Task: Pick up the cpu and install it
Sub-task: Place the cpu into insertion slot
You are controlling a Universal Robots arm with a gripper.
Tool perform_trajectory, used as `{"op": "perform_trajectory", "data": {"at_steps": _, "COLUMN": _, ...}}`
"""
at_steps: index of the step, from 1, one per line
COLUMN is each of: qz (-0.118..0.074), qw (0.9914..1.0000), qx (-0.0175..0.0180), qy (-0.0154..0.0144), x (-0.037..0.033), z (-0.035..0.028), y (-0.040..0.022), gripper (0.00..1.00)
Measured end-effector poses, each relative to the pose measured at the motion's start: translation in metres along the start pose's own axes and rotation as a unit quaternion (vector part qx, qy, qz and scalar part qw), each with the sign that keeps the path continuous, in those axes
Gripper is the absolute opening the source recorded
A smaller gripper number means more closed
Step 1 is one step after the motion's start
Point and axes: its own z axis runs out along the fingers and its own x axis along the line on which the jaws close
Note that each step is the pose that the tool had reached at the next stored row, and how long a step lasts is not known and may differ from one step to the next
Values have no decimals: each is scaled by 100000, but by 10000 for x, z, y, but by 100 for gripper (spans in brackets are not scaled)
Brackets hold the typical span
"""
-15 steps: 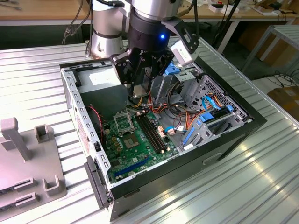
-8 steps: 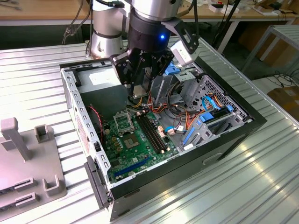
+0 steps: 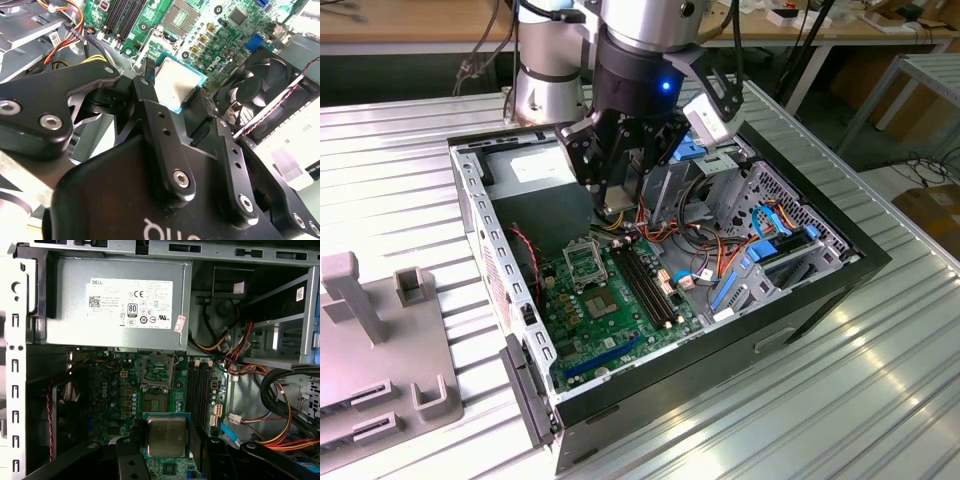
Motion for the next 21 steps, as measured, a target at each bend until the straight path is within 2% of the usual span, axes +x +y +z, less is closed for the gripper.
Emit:
{"op": "perform_trajectory", "data": {"at_steps": 6, "qz": 2, "qw": 100000, "qx": 7, "qy": 3, "x": -1, "z": 70, "y": 2, "gripper": 47}}
{"op": "perform_trajectory", "data": {"at_steps": 21, "qz": -6, "qw": 100000, "qx": 4, "qy": 6, "x": 19, "z": 96, "y": 3, "gripper": 47}}
